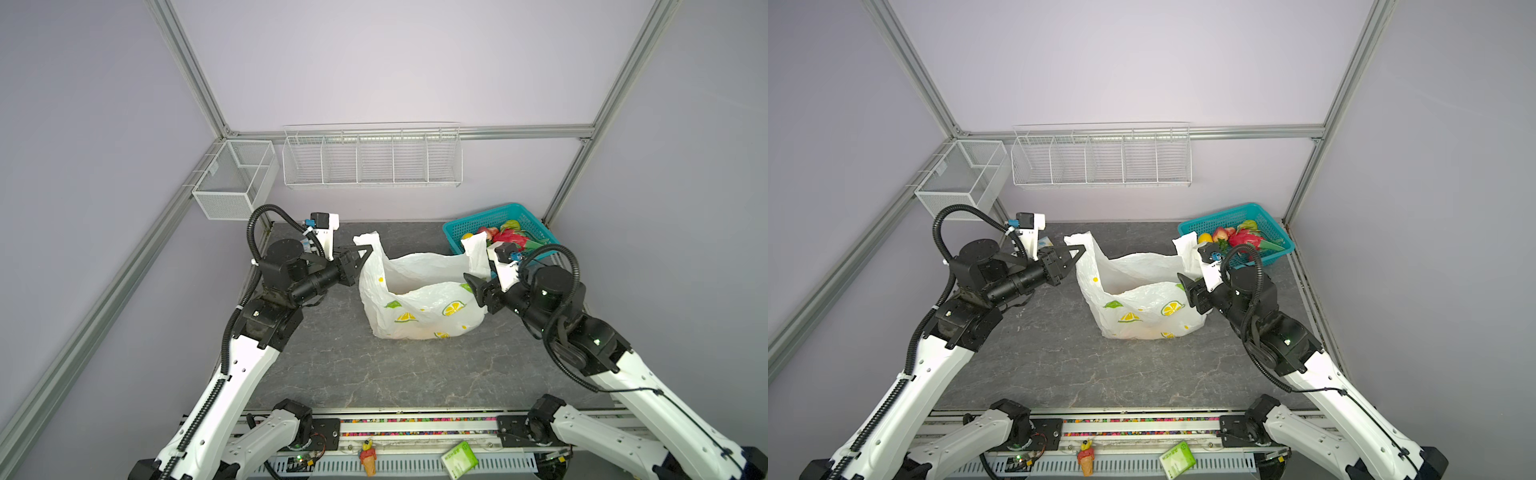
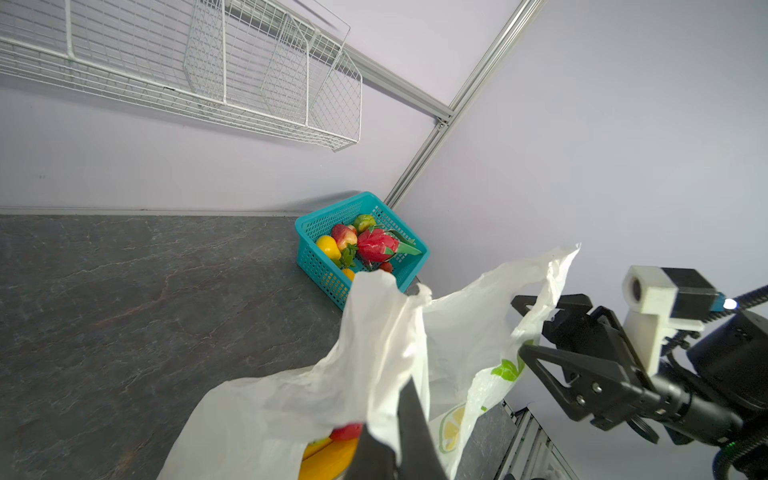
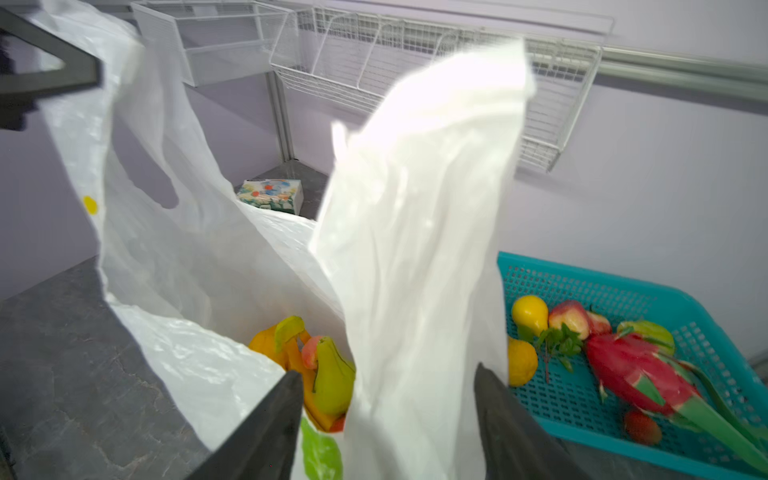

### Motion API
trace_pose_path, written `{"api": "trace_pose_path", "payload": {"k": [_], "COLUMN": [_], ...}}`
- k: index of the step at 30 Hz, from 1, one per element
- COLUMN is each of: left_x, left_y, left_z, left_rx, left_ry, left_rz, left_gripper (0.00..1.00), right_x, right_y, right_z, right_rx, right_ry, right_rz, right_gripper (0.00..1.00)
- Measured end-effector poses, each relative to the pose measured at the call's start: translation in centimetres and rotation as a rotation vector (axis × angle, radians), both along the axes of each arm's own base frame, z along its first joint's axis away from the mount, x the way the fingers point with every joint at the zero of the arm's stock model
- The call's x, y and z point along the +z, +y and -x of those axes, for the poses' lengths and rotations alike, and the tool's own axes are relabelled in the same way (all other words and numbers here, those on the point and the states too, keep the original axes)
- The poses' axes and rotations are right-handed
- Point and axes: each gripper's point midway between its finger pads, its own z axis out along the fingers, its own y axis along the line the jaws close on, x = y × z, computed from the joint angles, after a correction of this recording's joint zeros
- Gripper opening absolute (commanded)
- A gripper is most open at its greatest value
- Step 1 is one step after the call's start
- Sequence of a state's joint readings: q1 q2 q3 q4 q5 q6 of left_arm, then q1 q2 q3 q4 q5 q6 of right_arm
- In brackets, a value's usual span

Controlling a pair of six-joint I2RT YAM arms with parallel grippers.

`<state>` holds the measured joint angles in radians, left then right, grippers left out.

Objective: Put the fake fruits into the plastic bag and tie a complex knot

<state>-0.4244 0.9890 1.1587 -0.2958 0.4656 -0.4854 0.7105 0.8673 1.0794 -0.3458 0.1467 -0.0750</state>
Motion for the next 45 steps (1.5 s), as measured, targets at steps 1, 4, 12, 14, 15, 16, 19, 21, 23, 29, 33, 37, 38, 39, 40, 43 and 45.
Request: {"api": "trace_pose_path", "payload": {"k": [1, 4, 12, 14, 15, 16, 19, 21, 23, 29, 33, 37, 38, 39, 40, 43, 45], "left_x": [0.0, 0.2, 0.3, 0.4, 0.4, 0.4, 0.4, 0.4, 0.4, 0.5, 0.5, 0.5, 0.4, 0.4, 0.4, 0.4, 0.4], "left_y": [0.0, -0.1, -0.1, -0.1, -0.1, -0.1, -0.1, -0.1, -0.1, 0.0, 0.0, 0.1, 0.1, 0.1, 0.1, 0.2, 0.2], "left_z": [0.0, 0.1, 0.2, 0.2, 0.2, 0.2, 0.2, 0.2, 0.2, 0.3, 0.3, 0.3, 0.3, 0.2, 0.2, 0.1, 0.1], "left_rx": [-0.002, -0.007, -0.010, -0.010, -0.010, -0.010, -0.010, -0.010, -0.009, -0.009, -0.005, -0.002, -0.001, 0.001, 0.002, 0.007, 0.011], "left_ry": [0.000, -0.003, -0.004, -0.004, -0.004, -0.004, -0.004, -0.005, -0.005, -0.007, -0.009, -0.007, -0.006, -0.006, -0.006, -0.006, -0.006], "left_rz": [0.002, 0.007, 0.014, 0.014, 0.014, 0.014, 0.014, 0.014, 0.014, 0.015, 0.015, 0.014, 0.013, 0.013, 0.013, 0.012, 0.012], "left_gripper": [0.00, 0.00, 0.00, 0.00, 0.00, 0.00, 0.00, 0.00, 0.00, 0.00, 0.00, 0.00, 0.00, 0.00, 0.00, 0.00, 0.00], "right_x": [1.0, 3.6, 2.9, 2.1, 1.9, 1.7, 2.4, 3.4, 5.1, 10.7, 11.7, 10.0, 9.7, 9.4, 9.1, 8.8, 9.1], "right_y": [0.5, 2.8, 9.9, 11.5, 12.1, 12.4, 11.8, 10.9, 10.0, 6.6, 5.6, 6.3, 6.7, 7.2, 7.8, 9.6, 10.8], "right_z": [0.5, 1.9, 3.8, 3.7, 3.4, 2.8, 0.8, 0.2, 0.0, -0.4, -0.4, -0.3, -0.1, 0.3, 0.8, 2.3, 3.0], "right_rx": [0.028, 0.131, 0.343, 0.367, 0.359, 0.338, 0.226, 0.172, 0.130, -0.001, -0.027, 0.018, 0.045, 0.083, 0.127, 0.252, 0.314], "right_ry": [-0.020, -0.079, -0.105, -0.100, -0.098, -0.099, -0.123, -0.147, -0.176, -0.229, -0.229, -0.191, -0.183, -0.174, -0.165, -0.152, -0.149], "right_rz": [-0.003, -0.002, 0.104, 0.136, 0.152, 0.168, 0.203, 0.211, 0.205, 0.192, 0.204, 0.250, 0.255, 0.256, 0.254, 0.233, 0.218], "right_gripper": [0.82, 0.88, 1.00, 1.00, 0.99, 0.98, 0.97, 0.96, 0.95, 0.93, 0.93, 0.96, 0.96, 0.97, 0.97, 0.97, 0.96]}}
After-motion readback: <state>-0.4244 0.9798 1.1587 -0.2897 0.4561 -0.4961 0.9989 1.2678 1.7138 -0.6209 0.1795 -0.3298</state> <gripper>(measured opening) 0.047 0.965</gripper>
